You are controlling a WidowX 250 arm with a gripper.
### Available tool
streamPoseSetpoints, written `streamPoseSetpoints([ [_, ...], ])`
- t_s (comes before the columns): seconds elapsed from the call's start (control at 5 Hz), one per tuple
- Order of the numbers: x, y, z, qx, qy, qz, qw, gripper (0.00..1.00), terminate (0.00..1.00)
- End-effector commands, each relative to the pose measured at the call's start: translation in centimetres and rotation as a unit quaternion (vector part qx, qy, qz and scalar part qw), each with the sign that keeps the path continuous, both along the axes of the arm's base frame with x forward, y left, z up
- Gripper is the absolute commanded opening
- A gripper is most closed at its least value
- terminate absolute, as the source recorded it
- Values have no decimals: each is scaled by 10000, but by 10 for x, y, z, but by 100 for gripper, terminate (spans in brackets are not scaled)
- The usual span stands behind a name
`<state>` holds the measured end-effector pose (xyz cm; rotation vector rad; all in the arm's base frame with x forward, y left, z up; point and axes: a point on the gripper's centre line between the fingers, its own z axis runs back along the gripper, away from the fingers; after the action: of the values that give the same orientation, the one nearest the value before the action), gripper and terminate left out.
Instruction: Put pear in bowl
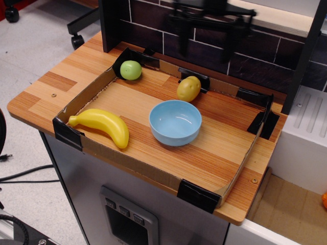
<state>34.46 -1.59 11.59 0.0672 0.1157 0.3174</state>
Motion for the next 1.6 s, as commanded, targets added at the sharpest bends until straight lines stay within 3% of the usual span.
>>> streamPoseSetpoints([
  [0.0,9,61,9,29,-472,-586,9972,100,0],
  [0.6,14,102,-40,-153,-448,-873,9951,100,0],
  [1.0,22,115,-56,-152,-444,-780,9958,100,0],
  [1.4,33,120,-62,95,-533,-497,9973,100,0],
])
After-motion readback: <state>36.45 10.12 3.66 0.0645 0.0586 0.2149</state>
